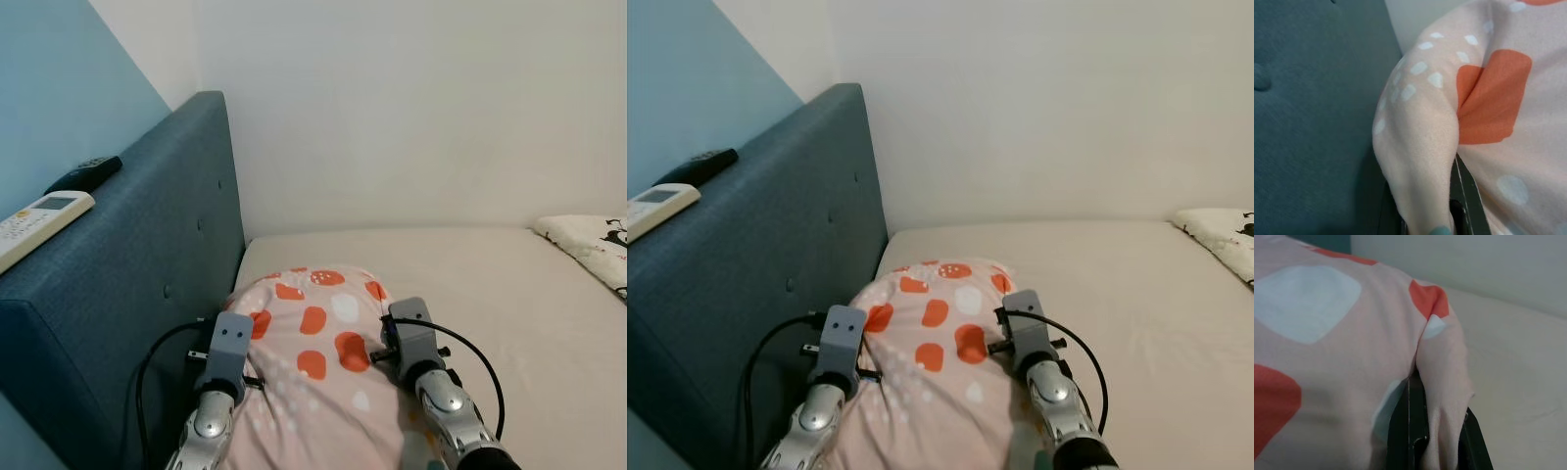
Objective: Clean up the room
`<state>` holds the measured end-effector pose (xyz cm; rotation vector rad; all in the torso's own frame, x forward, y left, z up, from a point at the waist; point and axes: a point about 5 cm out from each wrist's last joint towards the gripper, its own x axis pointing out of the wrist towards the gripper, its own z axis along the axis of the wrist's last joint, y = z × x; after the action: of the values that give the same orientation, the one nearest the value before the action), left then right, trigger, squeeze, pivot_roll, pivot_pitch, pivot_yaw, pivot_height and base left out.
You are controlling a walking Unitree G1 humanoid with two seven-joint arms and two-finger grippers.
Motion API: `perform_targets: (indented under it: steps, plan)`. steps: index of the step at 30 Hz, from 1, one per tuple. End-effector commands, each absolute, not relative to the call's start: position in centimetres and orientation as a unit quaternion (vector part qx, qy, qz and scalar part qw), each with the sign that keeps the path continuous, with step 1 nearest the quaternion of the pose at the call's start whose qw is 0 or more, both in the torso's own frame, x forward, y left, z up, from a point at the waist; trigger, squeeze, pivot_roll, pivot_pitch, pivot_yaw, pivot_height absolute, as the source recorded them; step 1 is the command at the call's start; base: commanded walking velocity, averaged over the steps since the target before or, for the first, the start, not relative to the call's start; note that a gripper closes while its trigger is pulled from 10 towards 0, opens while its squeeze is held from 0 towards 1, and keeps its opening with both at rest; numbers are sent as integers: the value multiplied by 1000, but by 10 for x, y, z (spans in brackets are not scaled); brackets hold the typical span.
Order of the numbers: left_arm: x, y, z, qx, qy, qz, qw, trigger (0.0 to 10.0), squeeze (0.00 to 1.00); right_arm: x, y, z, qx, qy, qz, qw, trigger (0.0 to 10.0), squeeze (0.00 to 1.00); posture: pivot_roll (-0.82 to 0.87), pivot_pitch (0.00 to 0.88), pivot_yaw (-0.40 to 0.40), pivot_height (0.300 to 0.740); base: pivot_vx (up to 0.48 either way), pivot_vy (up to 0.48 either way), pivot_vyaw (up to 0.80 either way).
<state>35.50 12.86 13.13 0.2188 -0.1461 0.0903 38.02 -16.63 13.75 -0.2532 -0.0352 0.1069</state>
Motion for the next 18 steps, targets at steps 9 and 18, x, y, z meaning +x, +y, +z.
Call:
perform_targets:
  steps: [9,18]
  plan:
    - [367,146,155,153,-116,104,976,10000,0,391,-170,151,-113,-12,53,992,10000,0,99,299,5,646,0,0,0]
    - [373,143,162,152,-121,116,974,10000,0,394,-167,159,-103,-26,65,992,10000,0,88,297,10,611,0,0,0]
